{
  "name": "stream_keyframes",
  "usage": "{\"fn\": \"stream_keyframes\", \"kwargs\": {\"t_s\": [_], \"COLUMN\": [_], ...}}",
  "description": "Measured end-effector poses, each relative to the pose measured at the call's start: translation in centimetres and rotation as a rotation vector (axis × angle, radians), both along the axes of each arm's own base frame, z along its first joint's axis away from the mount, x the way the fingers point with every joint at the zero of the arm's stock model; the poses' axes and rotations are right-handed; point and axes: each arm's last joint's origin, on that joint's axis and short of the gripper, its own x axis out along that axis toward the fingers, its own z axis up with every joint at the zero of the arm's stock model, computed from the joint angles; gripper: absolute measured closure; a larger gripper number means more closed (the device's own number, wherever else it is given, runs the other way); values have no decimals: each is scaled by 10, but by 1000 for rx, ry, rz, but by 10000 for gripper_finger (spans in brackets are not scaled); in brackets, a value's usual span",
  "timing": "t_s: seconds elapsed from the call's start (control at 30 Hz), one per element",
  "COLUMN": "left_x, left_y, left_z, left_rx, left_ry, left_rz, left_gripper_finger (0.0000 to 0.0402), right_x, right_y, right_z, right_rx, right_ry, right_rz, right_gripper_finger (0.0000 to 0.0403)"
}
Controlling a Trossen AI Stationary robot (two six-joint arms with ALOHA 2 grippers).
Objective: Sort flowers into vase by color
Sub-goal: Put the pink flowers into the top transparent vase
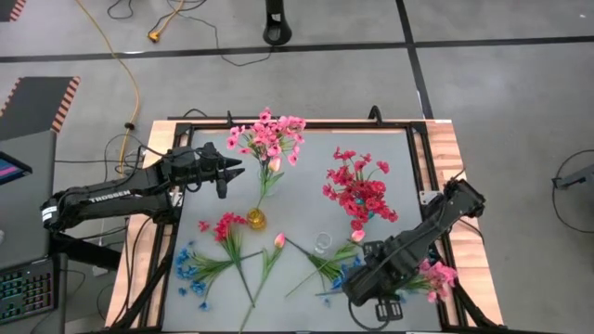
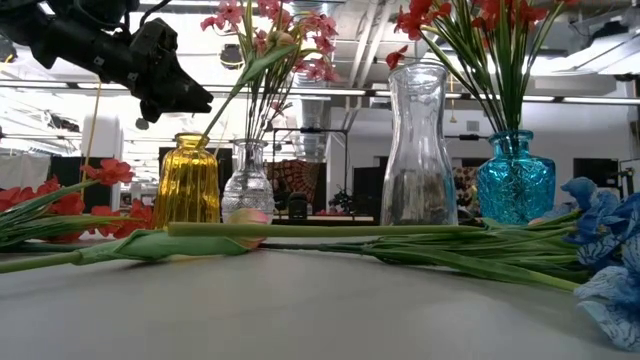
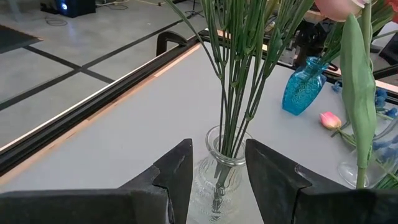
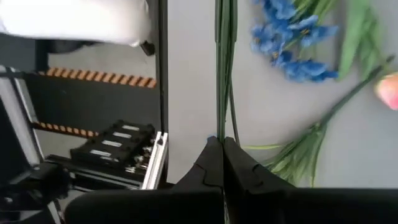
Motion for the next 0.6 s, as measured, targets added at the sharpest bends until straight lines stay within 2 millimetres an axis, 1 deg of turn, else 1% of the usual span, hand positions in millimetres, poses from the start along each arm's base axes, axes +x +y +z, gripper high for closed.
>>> {"fn": "stream_keyframes", "kwargs": {"t_s": [0.27,0.47,0.6], "left_x": [0,1,2], "left_y": [0,0,-1], "left_z": [1,3,6], "left_rx": [-1,6,5], "left_ry": [-11,-29,-64], "left_rz": [1,-1,-44], "left_gripper_finger": [267,267,267], "right_x": [9,18,24], "right_y": [-21,-43,-60], "right_z": [43,68,82], "right_rx": [99,151,175], "right_ry": [-134,-222,-288], "right_rz": [-66,-129,-152], "right_gripper_finger": [384,384,384]}}
